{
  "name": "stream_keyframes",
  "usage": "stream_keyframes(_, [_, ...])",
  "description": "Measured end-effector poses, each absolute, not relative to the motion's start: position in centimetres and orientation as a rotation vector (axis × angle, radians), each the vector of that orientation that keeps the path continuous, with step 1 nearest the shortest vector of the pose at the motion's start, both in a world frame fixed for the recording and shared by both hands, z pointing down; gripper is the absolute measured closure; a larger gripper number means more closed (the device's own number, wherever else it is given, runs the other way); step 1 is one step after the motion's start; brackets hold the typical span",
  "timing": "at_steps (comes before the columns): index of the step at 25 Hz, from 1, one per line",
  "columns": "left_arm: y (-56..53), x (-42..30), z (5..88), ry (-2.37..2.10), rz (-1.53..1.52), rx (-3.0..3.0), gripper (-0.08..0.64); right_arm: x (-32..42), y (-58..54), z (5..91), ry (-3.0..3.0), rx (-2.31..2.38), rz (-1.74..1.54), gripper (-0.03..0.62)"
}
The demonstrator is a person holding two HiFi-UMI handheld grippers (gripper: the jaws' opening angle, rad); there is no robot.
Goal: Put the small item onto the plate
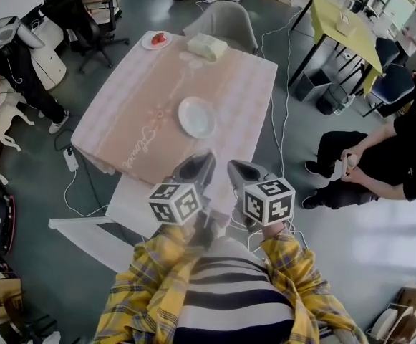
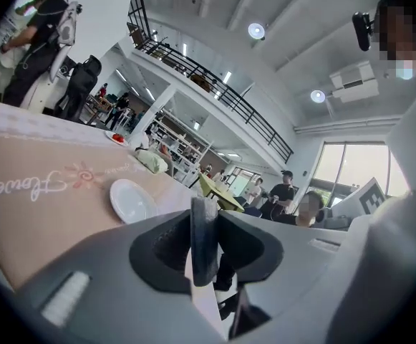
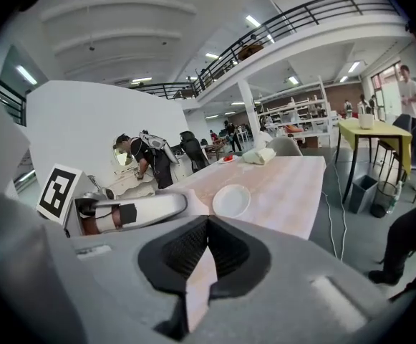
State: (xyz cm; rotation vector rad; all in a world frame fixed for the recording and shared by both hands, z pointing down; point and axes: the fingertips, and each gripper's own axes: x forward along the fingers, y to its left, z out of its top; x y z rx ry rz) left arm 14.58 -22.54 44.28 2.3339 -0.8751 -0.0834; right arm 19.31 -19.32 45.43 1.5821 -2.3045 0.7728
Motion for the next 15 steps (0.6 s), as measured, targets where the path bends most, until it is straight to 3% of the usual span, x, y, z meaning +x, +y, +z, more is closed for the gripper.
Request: stream_keyframes(15, [-31.7,14.0,46.7,-1.145,-0.124,2.187,0.466,20.7,-27.6,47.6,-2.384,1.345,0.783,0.595])
